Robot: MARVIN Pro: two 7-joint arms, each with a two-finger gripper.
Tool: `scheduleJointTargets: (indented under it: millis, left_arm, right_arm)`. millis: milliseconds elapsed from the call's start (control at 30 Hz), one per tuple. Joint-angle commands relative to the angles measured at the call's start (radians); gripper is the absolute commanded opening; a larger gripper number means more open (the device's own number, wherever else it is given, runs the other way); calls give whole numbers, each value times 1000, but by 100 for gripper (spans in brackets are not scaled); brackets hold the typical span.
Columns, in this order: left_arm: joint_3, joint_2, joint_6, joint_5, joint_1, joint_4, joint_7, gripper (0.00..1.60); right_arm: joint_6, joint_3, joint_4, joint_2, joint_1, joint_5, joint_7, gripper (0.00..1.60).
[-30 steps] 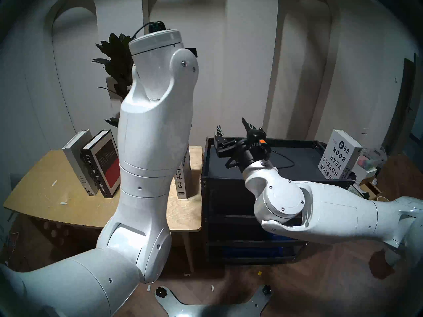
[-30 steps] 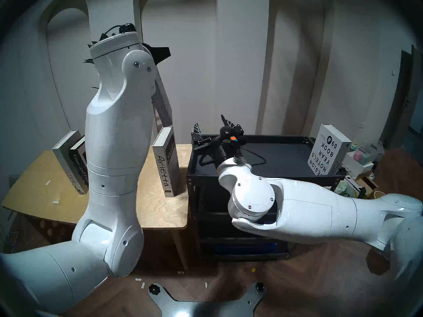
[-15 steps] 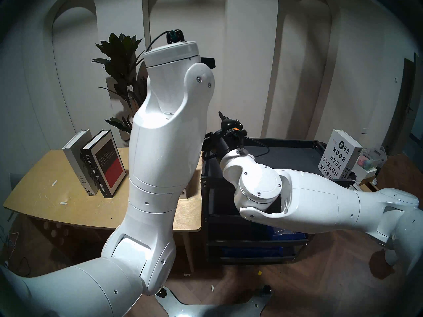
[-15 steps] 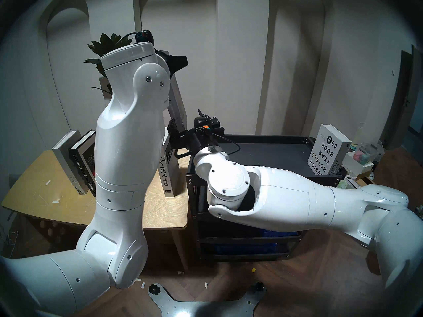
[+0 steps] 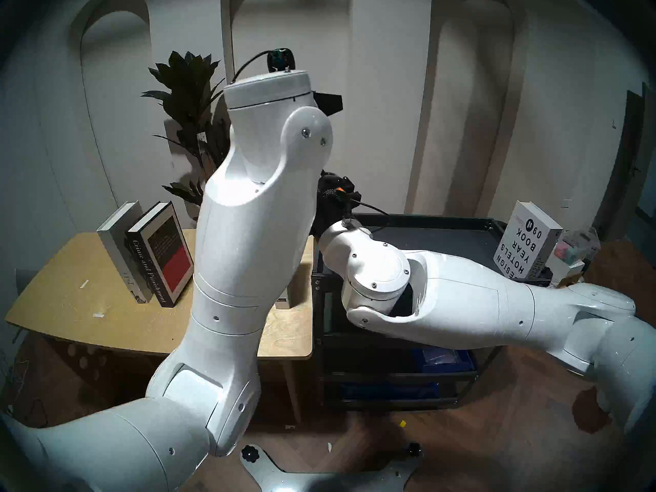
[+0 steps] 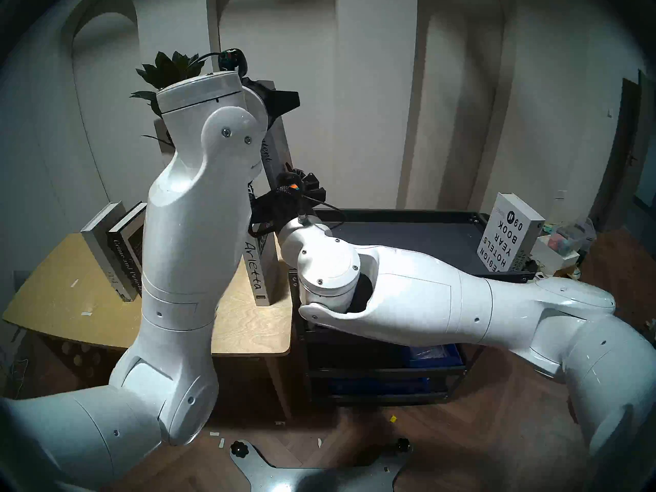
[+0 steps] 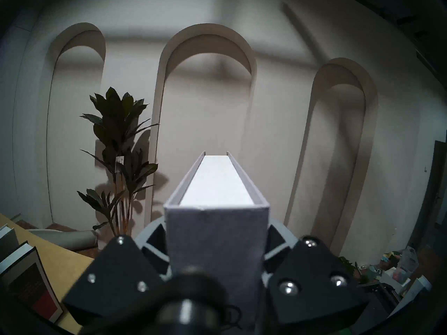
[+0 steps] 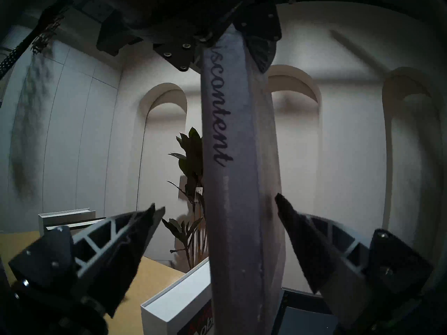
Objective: Move the books from the display table onto the shelf, standing them upright with spines facing out and tallest at one end
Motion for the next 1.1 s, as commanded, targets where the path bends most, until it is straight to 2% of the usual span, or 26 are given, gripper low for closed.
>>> scheduleJointTargets:
  millis: [0, 200, 233, 333, 367, 400, 433, 467, 500, 533, 900, 933, 967, 1000, 1033, 1067]
  left_arm:
    - [-14, 11, 1, -9, -34, 4, 104, 0]
    - [-35, 1, 1, 12, -27, 35, 104, 0]
    - [-35, 1, 1, 11, -23, 38, 110, 0]
    - [-40, 0, 1, 21, -13, 45, 104, 0]
    - [-39, -2, 1, 19, -10, 46, 110, 0]
    - [-42, -3, 1, 24, -8, 45, 99, 0]
    - [-40, -5, 1, 21, -6, 45, 107, 0]
    - [-39, -7, 1, 19, -6, 45, 112, 0]
    - [-44, -8, 1, 26, -4, 40, 91, 0]
    - [-42, -11, 1, 20, -4, 35, 104, 0]
    - [-46, -18, 1, -3, 4, 2, 104, 0]
    - [-44, -18, 1, -2, 5, -3, 103, 45]
    - [-44, -16, 1, -7, 1, -11, 95, 63]
    - [-44, -16, 1, -7, 1, -11, 95, 63]
    - [-43, -15, 1, -9, -3, -17, 92, 102]
    - [-42, -15, 1, -12, -12, -27, 87, 160]
  right_arm:
    - [0, 28, 22, -48, 34, -12, -22, 160]
    - [12, 44, 27, -44, 29, -12, -68, 160]
    - [14, 45, 28, -43, 29, -14, -74, 157]
    - [14, 48, 34, -38, 28, -13, -83, 135]
    - [15, 48, 35, -38, 29, -14, -84, 125]
    - [15, 48, 36, -36, 29, -14, -85, 77]
    - [15, 49, 39, -36, 30, -14, -85, 70]
    - [15, 49, 41, -37, 31, -14, -83, 42]
    - [14, 49, 43, -37, 32, -14, -82, 23]
    - [14, 49, 45, -38, 34, -15, -80, 0]
    - [5, 53, 71, -43, 46, -22, -71, 0]
    - [4, 55, 73, -43, 48, -22, -70, 0]
    - [3, 55, 76, -40, 48, -22, -69, 0]
    - [3, 55, 76, -40, 48, -22, -69, 0]
    - [2, 54, 79, -38, 48, -23, -68, 0]
    - [0, 54, 84, -34, 48, -26, -67, 0]
